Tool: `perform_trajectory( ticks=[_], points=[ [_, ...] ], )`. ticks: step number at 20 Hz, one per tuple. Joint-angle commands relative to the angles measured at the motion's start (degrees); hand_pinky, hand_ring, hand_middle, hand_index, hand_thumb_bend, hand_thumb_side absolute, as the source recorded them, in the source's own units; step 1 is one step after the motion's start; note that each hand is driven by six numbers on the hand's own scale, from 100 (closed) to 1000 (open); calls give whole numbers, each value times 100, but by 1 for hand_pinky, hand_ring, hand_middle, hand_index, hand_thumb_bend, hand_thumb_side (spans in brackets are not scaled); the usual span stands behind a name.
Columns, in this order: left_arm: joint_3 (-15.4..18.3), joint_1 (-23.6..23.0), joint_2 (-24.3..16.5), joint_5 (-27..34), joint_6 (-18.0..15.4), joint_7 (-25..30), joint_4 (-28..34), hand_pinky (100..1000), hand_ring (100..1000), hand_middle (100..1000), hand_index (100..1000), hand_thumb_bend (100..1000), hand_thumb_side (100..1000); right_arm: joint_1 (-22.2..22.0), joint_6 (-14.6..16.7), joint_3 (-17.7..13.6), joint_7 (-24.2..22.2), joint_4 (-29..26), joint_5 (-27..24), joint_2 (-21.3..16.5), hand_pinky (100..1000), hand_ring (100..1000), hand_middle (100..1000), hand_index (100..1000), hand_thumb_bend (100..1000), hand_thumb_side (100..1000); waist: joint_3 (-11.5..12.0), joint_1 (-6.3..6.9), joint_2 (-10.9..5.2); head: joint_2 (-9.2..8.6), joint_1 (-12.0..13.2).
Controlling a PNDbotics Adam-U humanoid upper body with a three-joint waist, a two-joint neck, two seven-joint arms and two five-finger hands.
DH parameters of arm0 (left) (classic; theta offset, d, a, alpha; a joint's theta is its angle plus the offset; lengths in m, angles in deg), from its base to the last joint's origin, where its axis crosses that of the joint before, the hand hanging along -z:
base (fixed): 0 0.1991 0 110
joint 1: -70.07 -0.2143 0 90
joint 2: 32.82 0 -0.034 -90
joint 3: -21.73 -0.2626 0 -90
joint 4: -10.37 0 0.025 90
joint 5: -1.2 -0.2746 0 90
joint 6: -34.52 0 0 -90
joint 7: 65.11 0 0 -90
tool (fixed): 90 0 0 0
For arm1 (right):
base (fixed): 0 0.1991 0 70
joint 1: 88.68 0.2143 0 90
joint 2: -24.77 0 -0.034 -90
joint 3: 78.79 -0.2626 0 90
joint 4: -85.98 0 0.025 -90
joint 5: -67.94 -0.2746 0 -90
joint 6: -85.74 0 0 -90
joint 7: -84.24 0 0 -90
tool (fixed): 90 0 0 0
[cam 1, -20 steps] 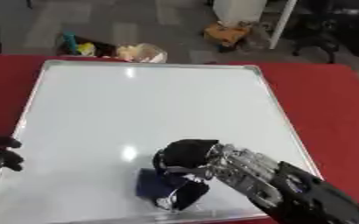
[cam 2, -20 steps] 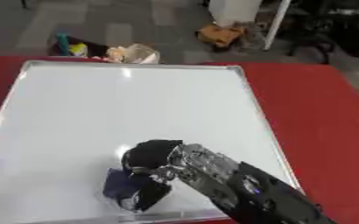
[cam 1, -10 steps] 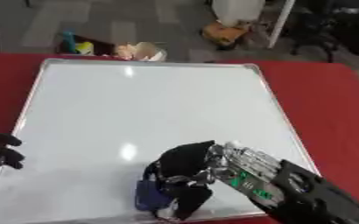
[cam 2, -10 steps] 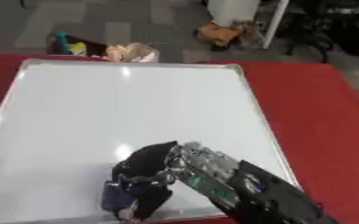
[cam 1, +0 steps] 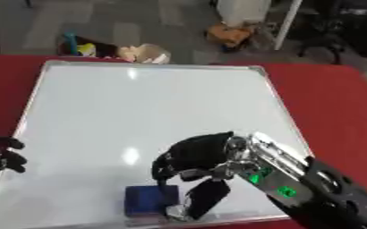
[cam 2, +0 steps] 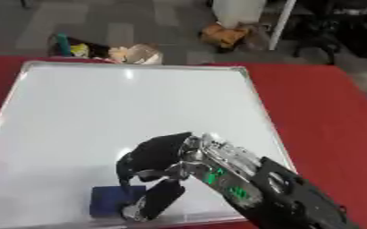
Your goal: Wipe the whiteboard clean with a brush.
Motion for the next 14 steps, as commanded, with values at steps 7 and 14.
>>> perform_trajectory(
  ticks=[7,14],
  points=[
    [41,42,-48,-20,-8,-10,63,550,569,626,689,737,1000,-172,-354,-477,418,-460,-524,-148,834,737,726,675,100,965,-58,36,-69,40,51],
    [50,43,-47,-23,-16,-19,68,550,569,627,690,735,1000,-281,-499,-604,1026,-462,-793,-123,787,680,661,625,100,887,-82,64,-50,56,75]
  ],
)
